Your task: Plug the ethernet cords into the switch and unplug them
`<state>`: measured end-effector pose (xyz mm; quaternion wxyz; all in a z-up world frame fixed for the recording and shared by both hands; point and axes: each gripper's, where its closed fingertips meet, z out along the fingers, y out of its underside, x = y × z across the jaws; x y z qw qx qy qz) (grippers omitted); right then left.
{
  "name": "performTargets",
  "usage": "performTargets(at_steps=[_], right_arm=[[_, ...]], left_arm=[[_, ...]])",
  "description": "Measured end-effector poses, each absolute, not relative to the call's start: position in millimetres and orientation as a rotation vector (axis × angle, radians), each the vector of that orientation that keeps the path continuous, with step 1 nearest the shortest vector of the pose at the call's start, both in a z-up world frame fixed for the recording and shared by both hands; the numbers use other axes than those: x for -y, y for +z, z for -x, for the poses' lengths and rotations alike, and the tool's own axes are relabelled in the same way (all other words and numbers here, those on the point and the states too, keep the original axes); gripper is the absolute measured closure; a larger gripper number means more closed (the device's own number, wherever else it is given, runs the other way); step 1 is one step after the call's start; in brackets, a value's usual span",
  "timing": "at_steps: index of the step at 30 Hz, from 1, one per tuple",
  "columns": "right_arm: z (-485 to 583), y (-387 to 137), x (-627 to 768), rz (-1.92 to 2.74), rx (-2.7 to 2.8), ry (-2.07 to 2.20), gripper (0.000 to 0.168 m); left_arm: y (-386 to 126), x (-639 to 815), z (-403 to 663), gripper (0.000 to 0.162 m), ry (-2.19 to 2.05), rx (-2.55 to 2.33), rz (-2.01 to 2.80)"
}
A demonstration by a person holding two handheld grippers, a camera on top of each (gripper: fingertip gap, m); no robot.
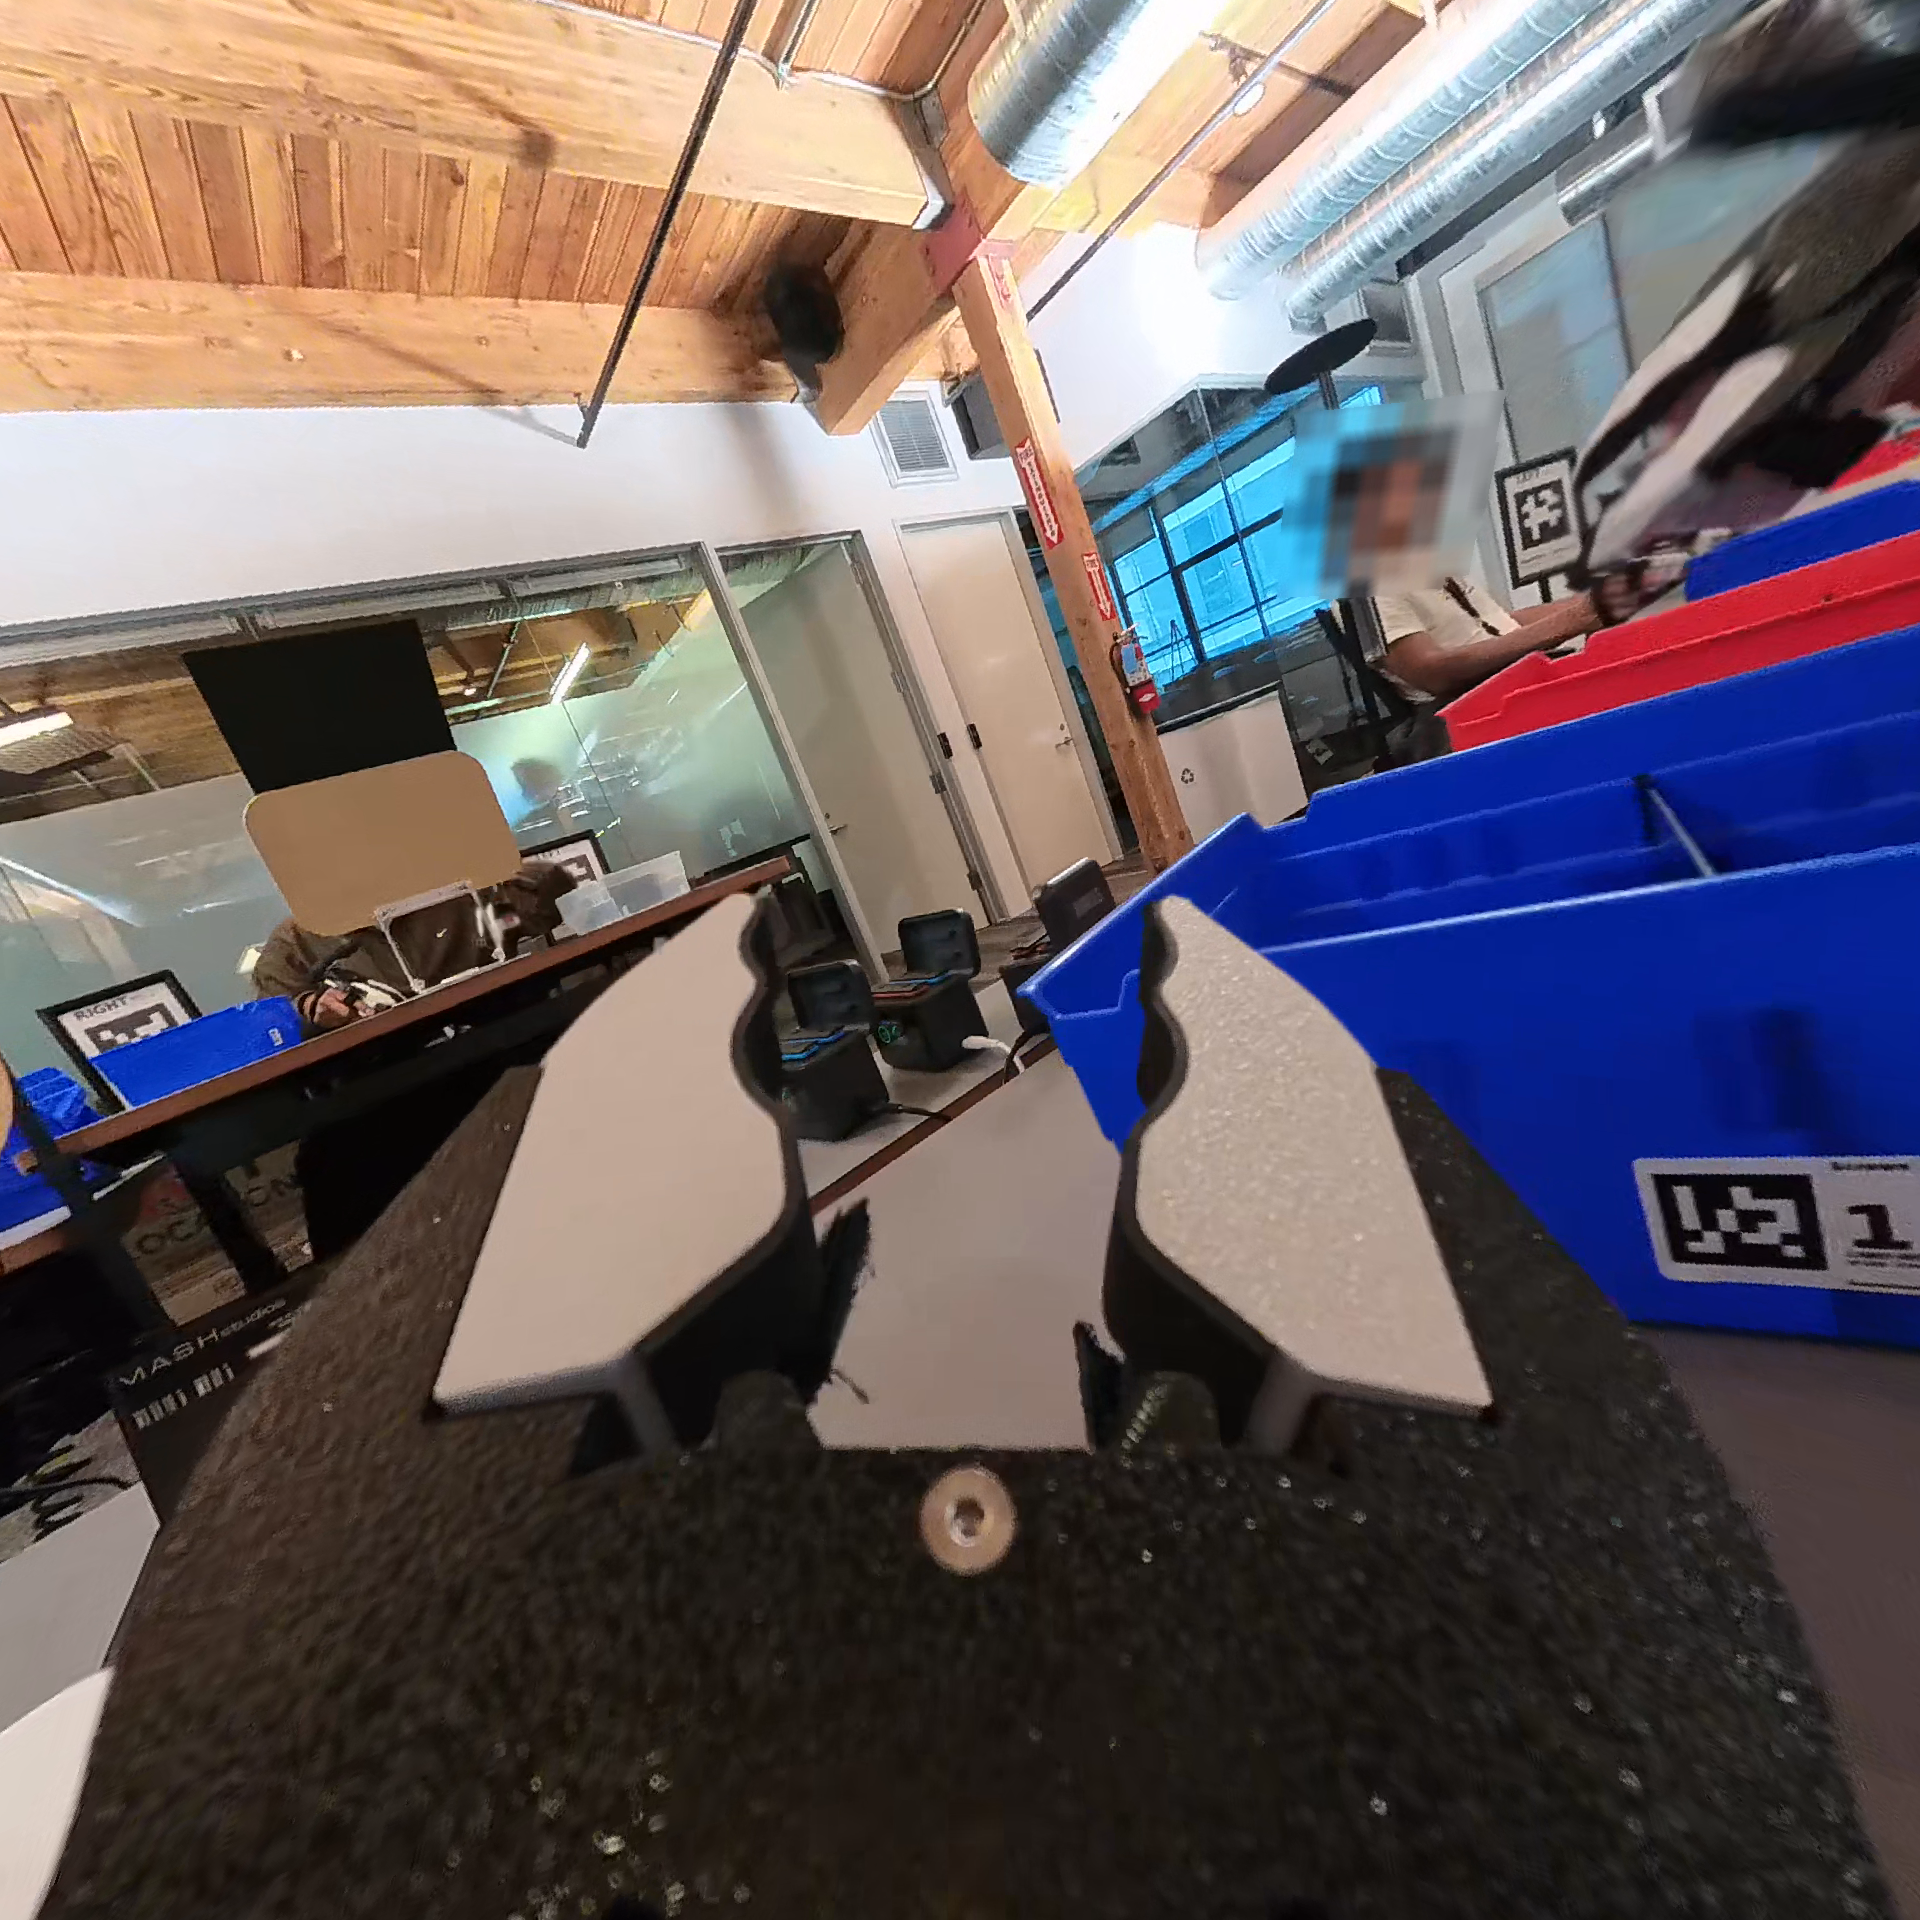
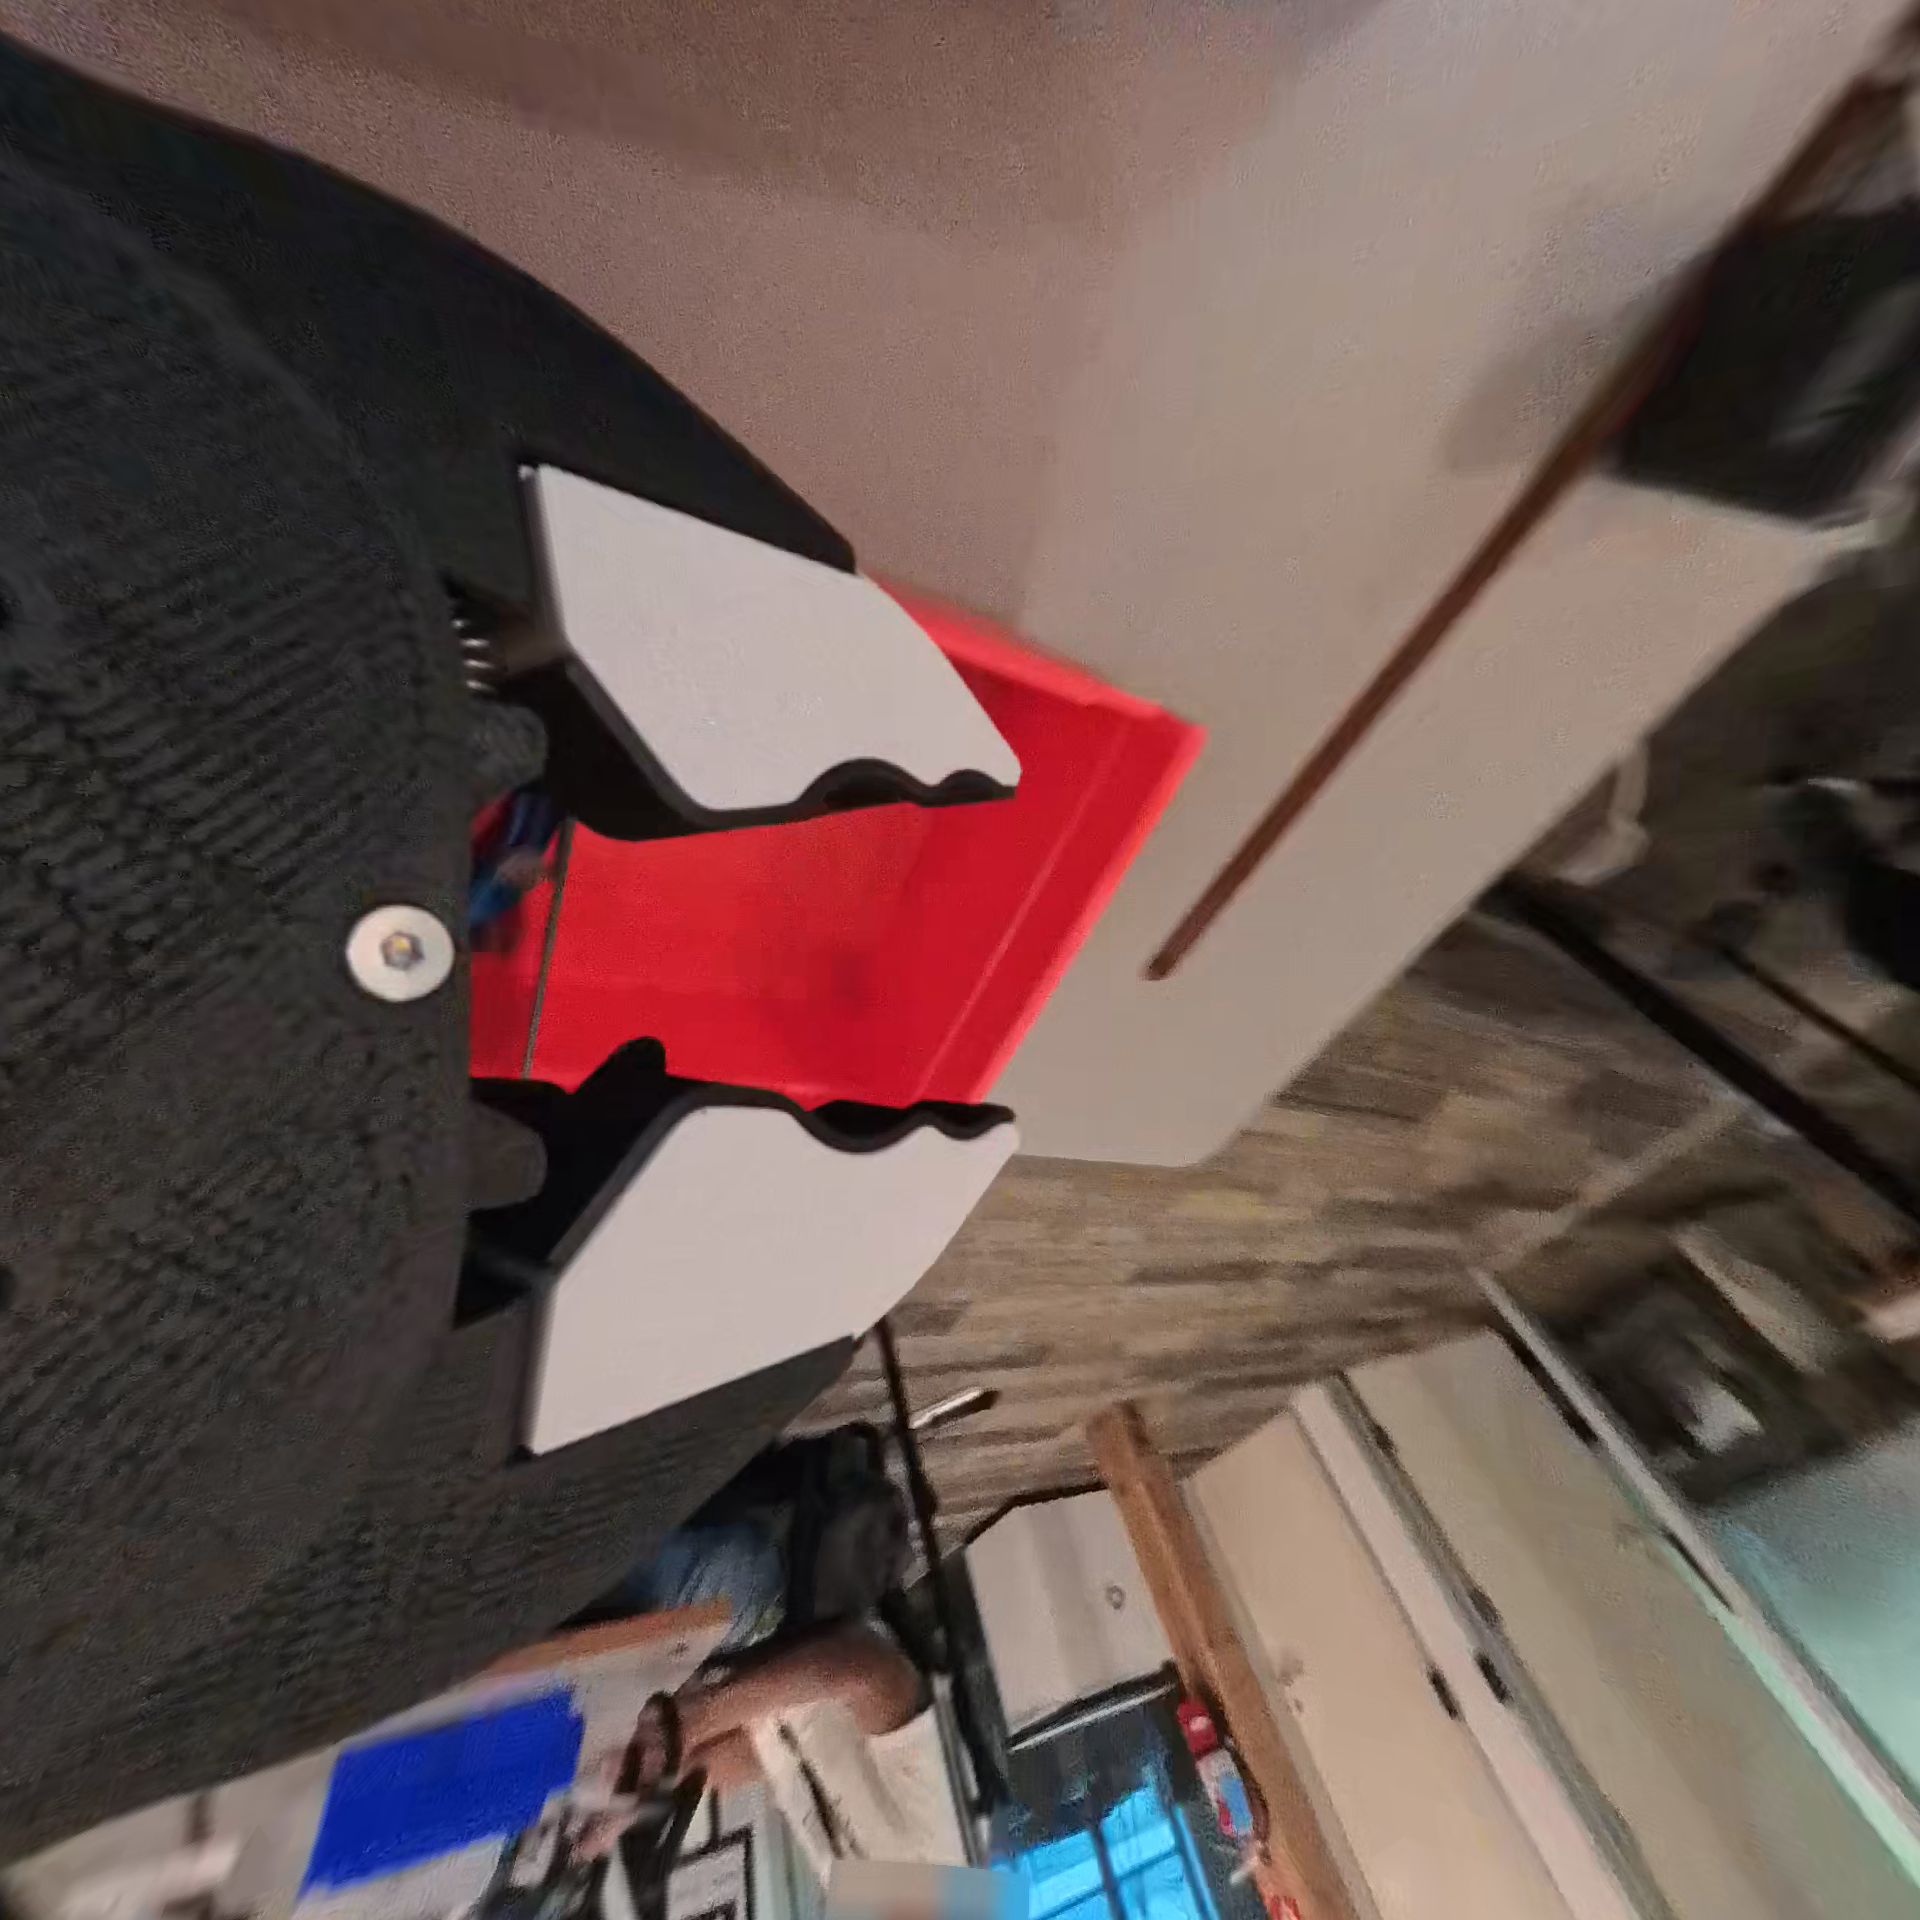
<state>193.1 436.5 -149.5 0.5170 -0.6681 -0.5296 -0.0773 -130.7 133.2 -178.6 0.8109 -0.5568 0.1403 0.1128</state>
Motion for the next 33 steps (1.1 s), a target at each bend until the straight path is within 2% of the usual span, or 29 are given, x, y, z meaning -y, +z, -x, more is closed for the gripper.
performTargets(at_steps=[2, 5, 11, 13, 19, 27, 33], right_arm=[[-174, -120, -387, 1.477, 1.099, 0.070, 0.123], [-162, -105, -314, 1.314, 0.954, 0.301, 0.135], [-195, -97, -256, 1.066, 0.575, 0.303, 0.157], [-206, -95, -247, 0.984, 0.492, 0.318, 0.160], [-197, -112, -251, 0.985, 0.522, 0.307, 0.164], [-177, -143, -263, 1.010, 0.700, 0.101, 0.168], [-173, -141, -258, 0.974, 0.728, 0.057, 0.168]], left_arm=[[-181, -134, 133, 0.105, 0.223, -0.286, 1.203], [-188, -137, 139, 0.123, 0.210, -0.261, 1.238], [-193, -137, 161, 0.144, 0.195, -0.135, 1.278], [-193, -139, 165, 0.161, 0.200, -0.113, 1.279], [-194, -135, 178, 0.162, 0.390, -0.086, 1.306], [-200, -137, 179, 0.162, 0.331, -0.102, 1.329], [-204, -141, 170, 0.162, 0.362, -0.174, 1.351]])
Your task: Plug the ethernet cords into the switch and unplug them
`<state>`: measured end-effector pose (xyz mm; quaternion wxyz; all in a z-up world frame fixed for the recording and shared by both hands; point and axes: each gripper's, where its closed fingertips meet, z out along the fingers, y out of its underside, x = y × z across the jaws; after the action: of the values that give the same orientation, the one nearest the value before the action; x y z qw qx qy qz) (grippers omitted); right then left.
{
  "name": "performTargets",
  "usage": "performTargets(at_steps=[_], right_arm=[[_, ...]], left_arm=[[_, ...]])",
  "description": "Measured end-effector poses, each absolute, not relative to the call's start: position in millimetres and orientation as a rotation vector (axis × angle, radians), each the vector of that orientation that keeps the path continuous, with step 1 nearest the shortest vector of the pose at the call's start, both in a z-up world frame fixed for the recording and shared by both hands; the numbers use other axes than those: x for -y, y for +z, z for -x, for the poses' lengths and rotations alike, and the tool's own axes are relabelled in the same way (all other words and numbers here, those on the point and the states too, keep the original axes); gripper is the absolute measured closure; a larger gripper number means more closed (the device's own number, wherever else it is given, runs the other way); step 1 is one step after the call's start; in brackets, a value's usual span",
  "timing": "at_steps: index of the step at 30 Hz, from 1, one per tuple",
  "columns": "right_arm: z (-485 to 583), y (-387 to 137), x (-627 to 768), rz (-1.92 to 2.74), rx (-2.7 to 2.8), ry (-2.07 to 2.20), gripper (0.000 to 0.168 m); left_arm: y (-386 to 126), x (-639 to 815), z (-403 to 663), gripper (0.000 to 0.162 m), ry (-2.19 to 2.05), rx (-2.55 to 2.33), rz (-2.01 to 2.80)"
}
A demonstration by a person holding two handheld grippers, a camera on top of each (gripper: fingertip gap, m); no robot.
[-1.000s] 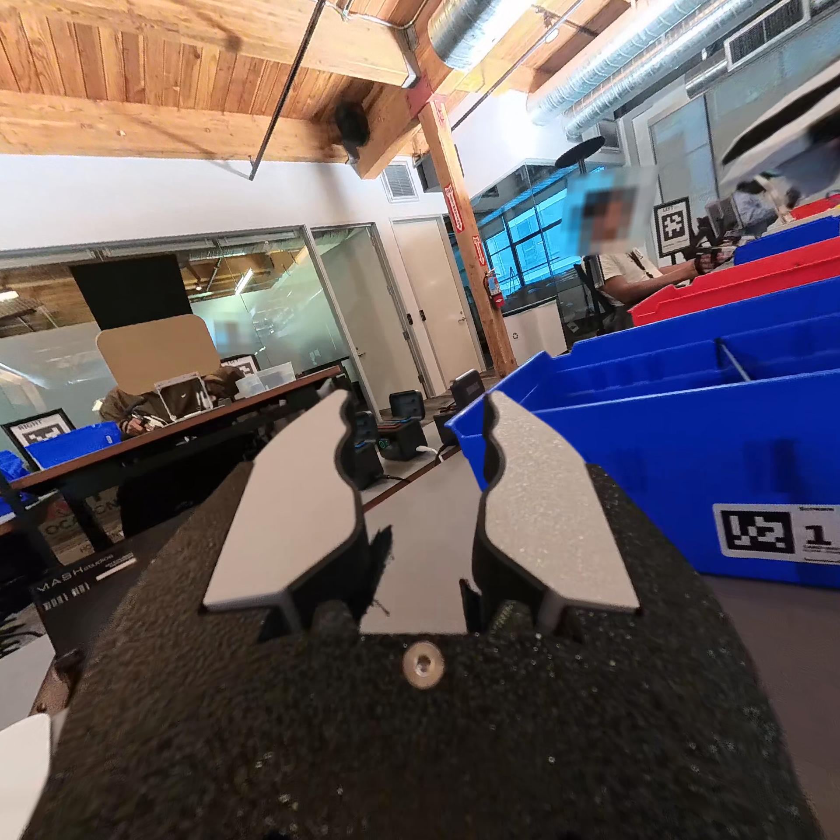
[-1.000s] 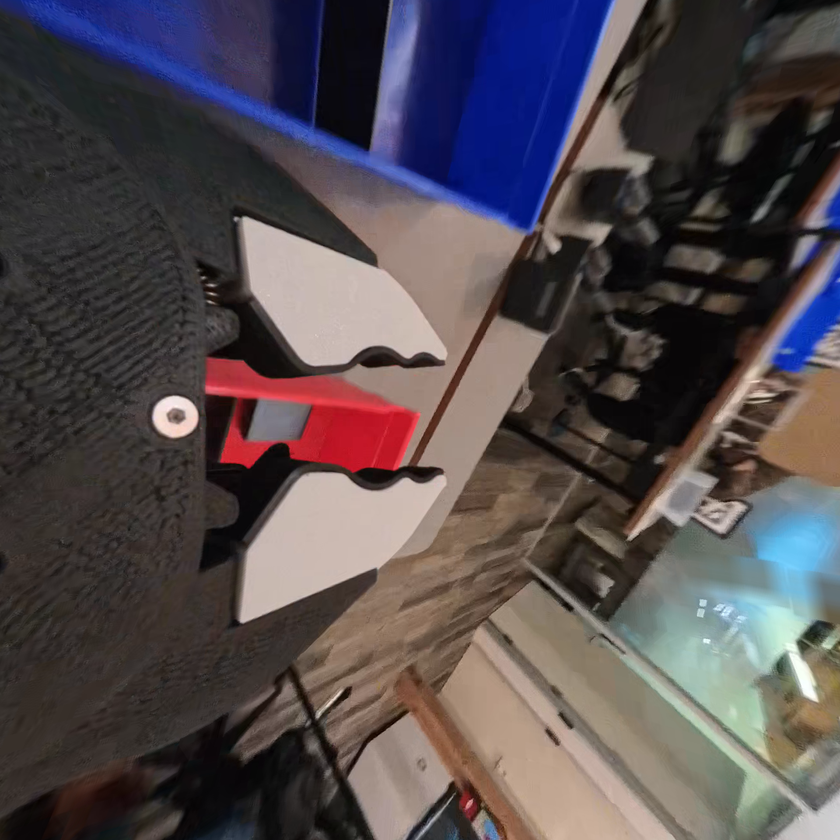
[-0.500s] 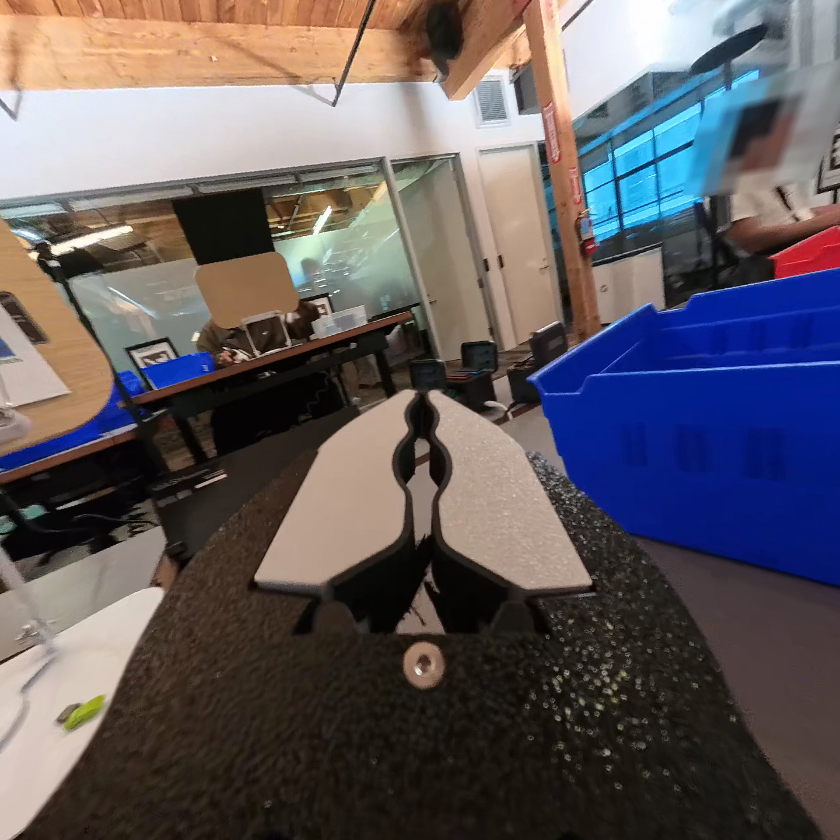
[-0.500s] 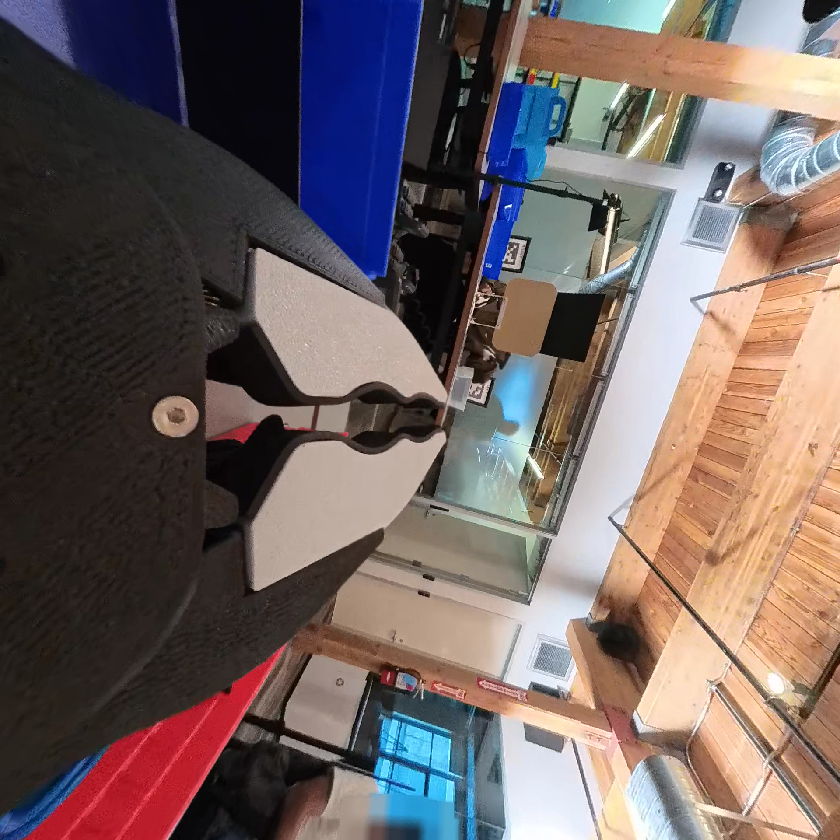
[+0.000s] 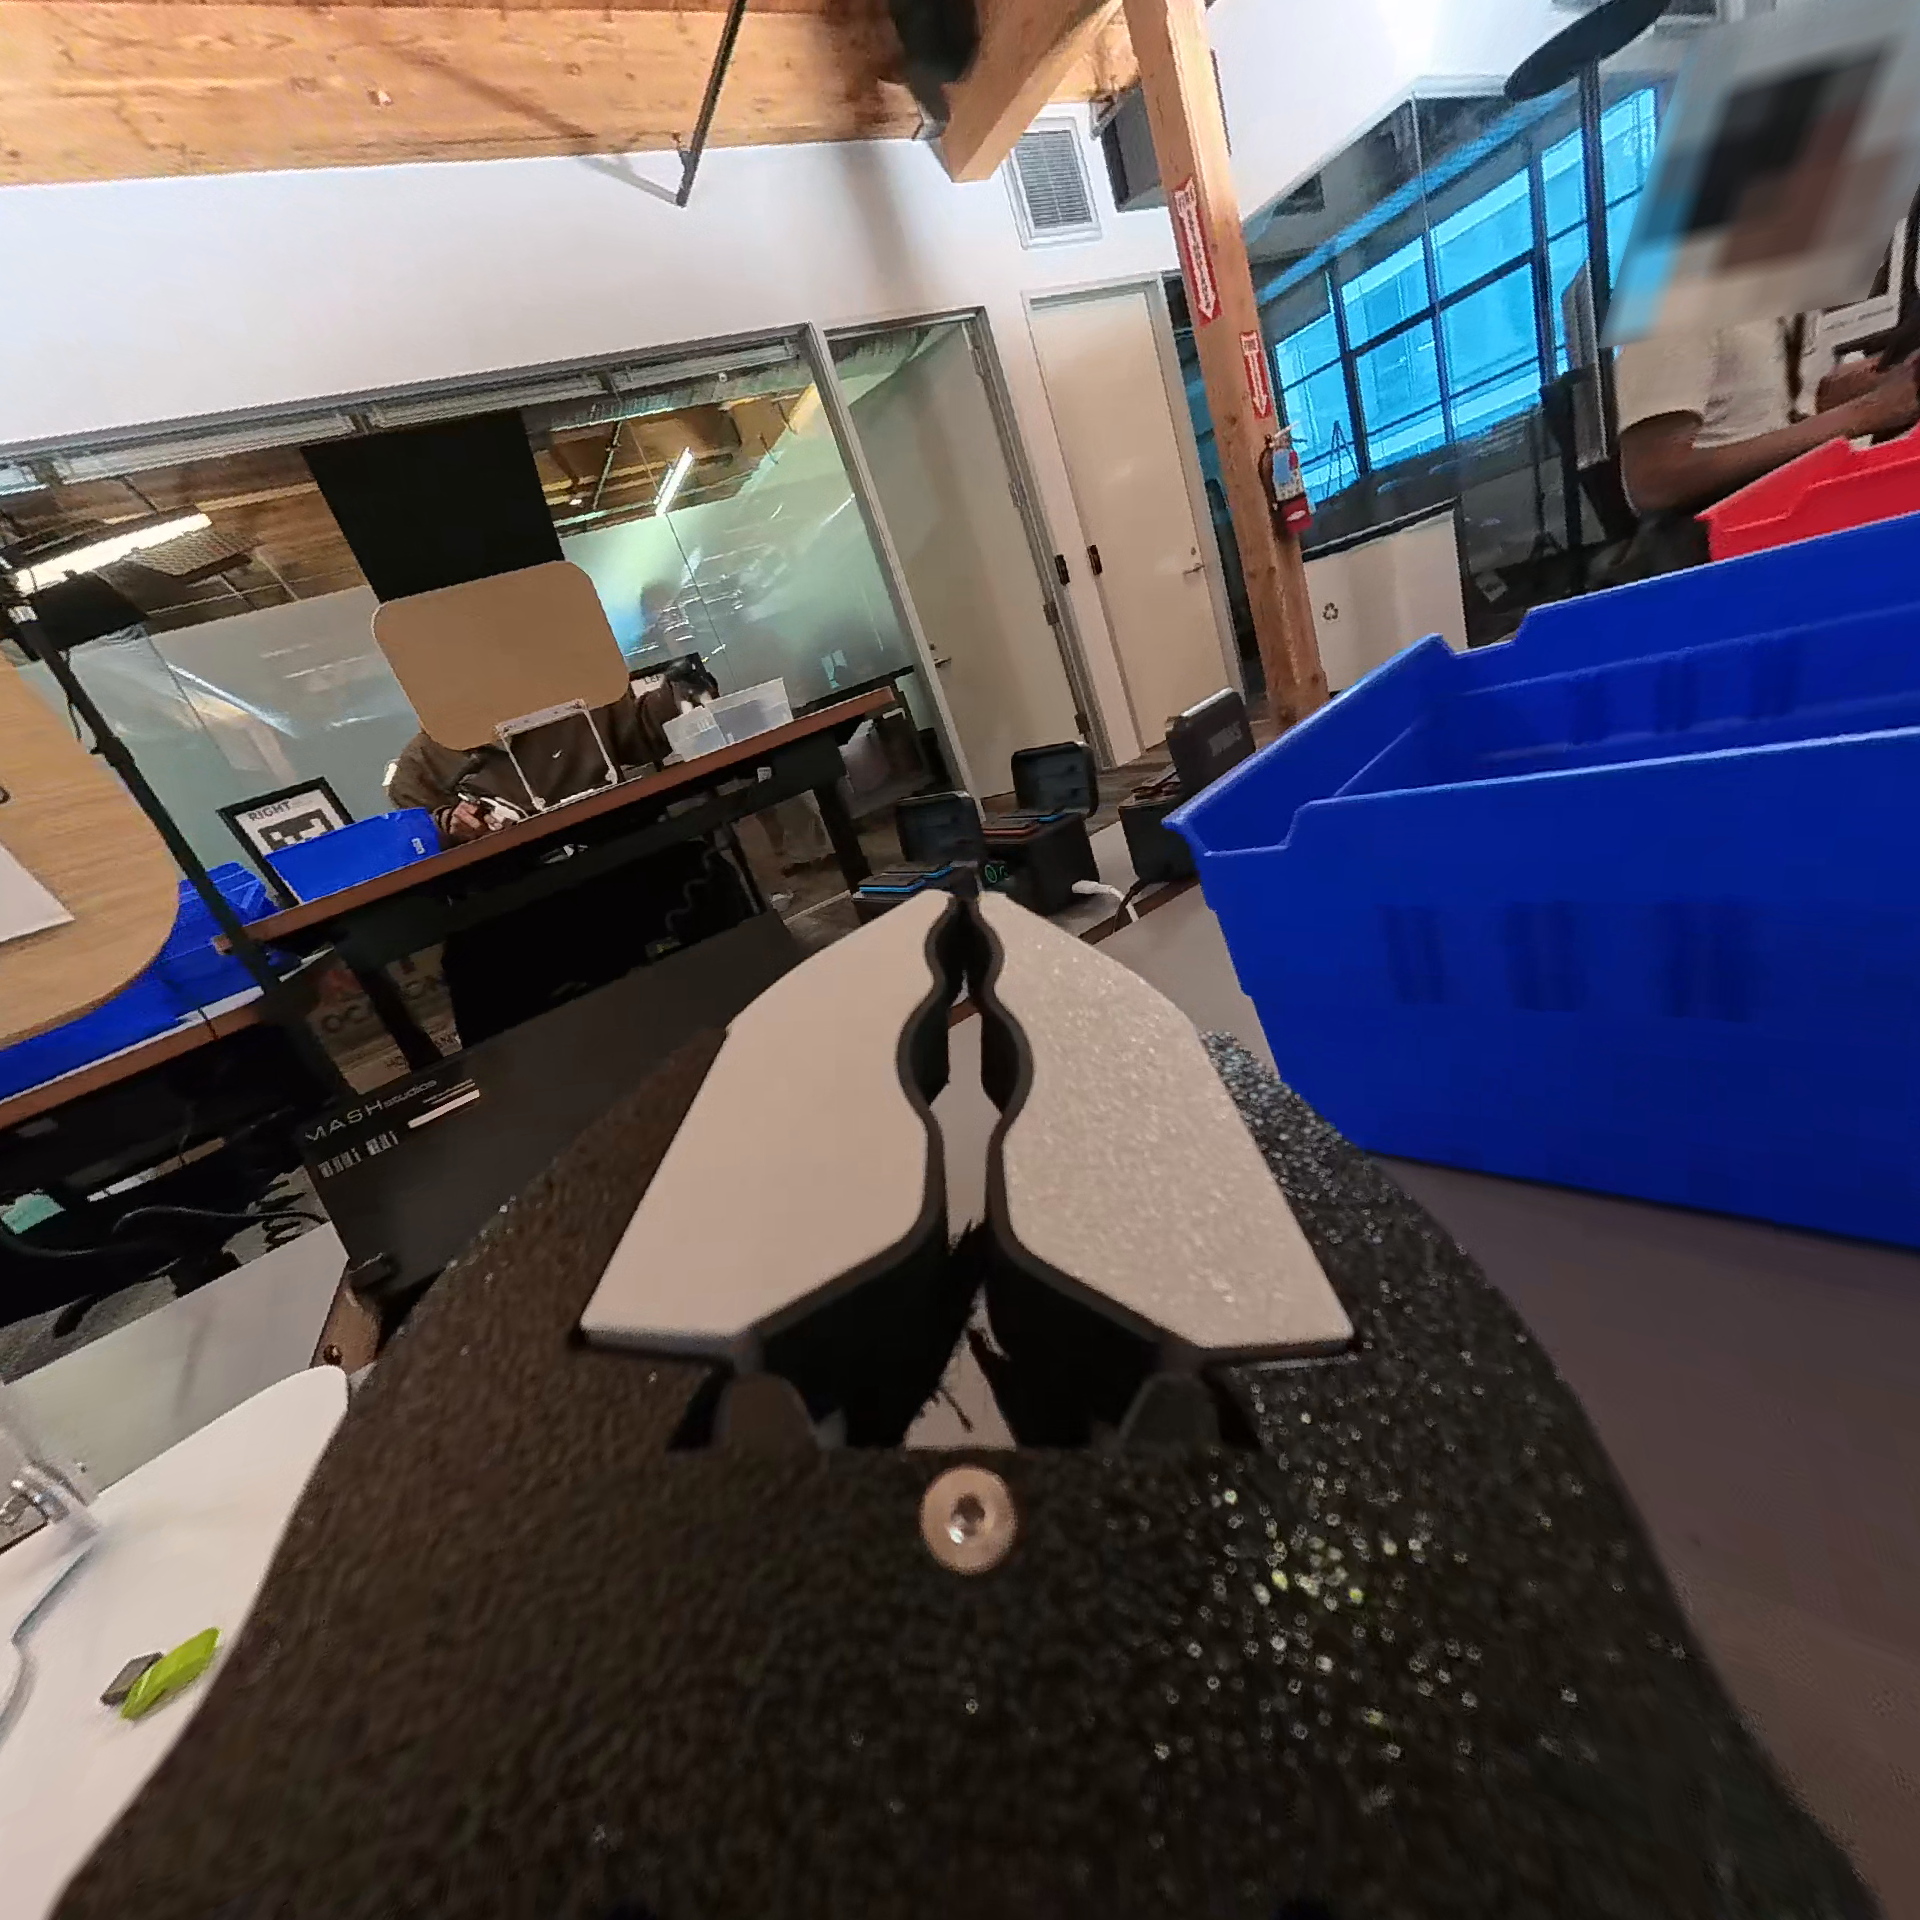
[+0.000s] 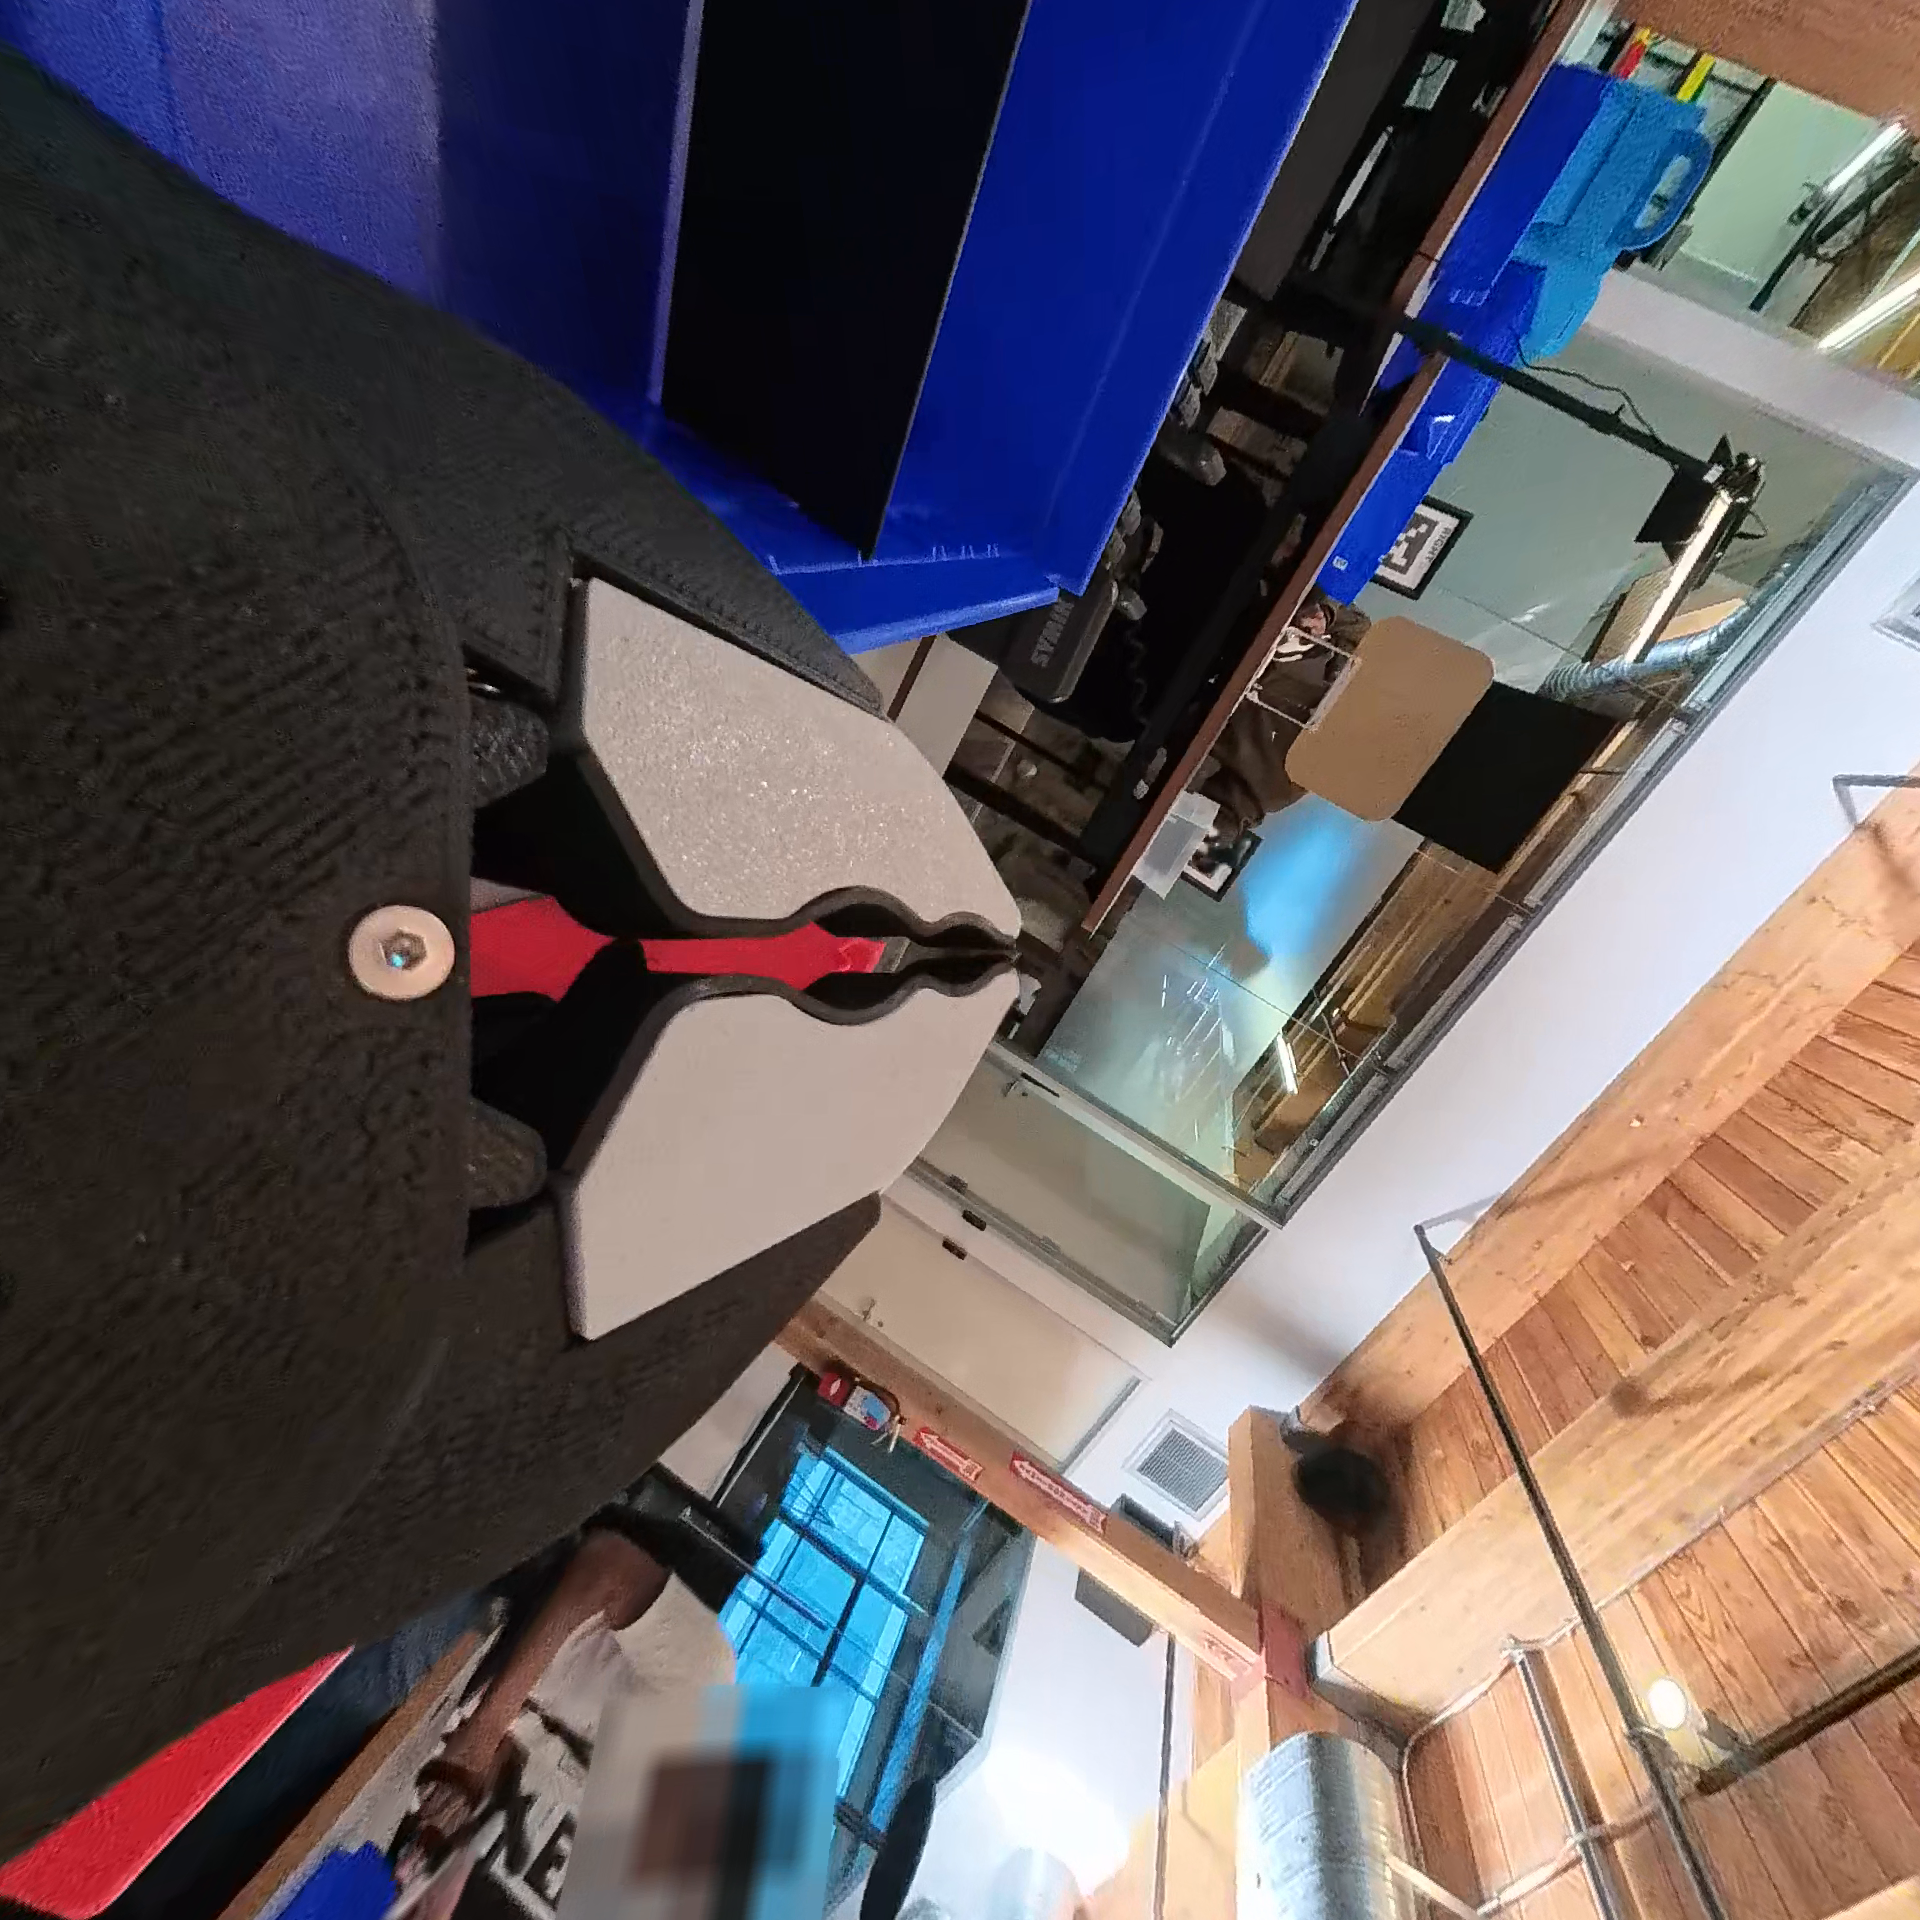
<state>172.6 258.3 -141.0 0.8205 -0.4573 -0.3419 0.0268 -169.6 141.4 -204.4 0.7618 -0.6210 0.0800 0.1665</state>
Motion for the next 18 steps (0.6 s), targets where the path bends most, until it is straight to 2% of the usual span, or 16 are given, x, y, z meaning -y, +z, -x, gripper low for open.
performTargets(at_steps=[18], right_arm=[[-170.1, -148.1, -259.9, 1.022, 0.746, 0.180, 0.168]], left_arm=[[-205.0, -142.6, 165.3, 0.162, 0.352, -0.197, 1.351]])
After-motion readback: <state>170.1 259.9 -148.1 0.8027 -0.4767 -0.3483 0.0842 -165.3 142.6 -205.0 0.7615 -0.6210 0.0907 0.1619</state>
